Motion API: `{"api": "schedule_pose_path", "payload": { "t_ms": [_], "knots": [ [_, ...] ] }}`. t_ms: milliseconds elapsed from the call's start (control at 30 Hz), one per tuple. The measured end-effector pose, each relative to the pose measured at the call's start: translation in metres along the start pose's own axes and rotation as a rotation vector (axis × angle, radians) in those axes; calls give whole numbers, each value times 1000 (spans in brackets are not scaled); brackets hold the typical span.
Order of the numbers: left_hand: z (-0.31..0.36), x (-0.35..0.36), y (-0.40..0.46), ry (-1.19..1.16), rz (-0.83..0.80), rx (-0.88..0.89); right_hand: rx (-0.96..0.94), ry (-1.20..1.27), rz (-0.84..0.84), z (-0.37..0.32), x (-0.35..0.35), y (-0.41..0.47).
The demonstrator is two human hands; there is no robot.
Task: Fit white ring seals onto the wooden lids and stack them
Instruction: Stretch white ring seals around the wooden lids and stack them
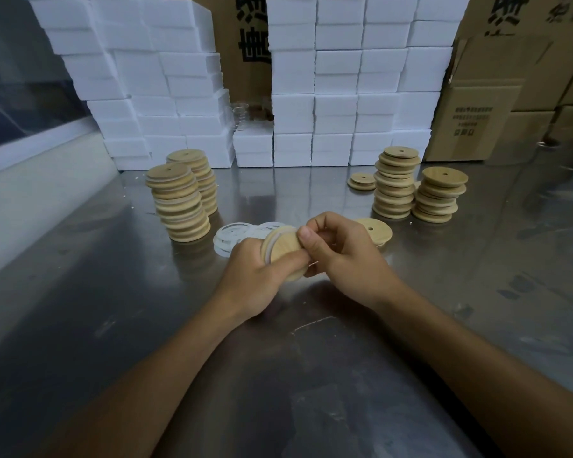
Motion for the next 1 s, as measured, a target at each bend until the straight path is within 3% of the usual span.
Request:
{"api": "schedule_pose_path", "payload": {
  "t_ms": [333,567,733,867,1000],
  "knots": [
    [0,-4,2,-152,121,-45,195,360,-18,9,6,-1],
    [-3,-8,5,-54,220,-42,251,301,18,10,7,-5],
    [5,-11,4,226,385,206,107,64,133,6,2,-2],
    [16,-8,-3,545,394,443,-37,-274,212,2,-5,-3],
    [21,-9,-7,656,478,493,-217,-524,276,-5,-10,-6]
  ]
}}
Point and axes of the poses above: each hand's wrist, its own y-axis towards the middle knuckle, its own x-axis out of the palm, z = x × y, the point moved 3 cm from there along y, towards the middle knuckle, and after that the axes turned 2 degrees about -y, right-handed, at the moved point
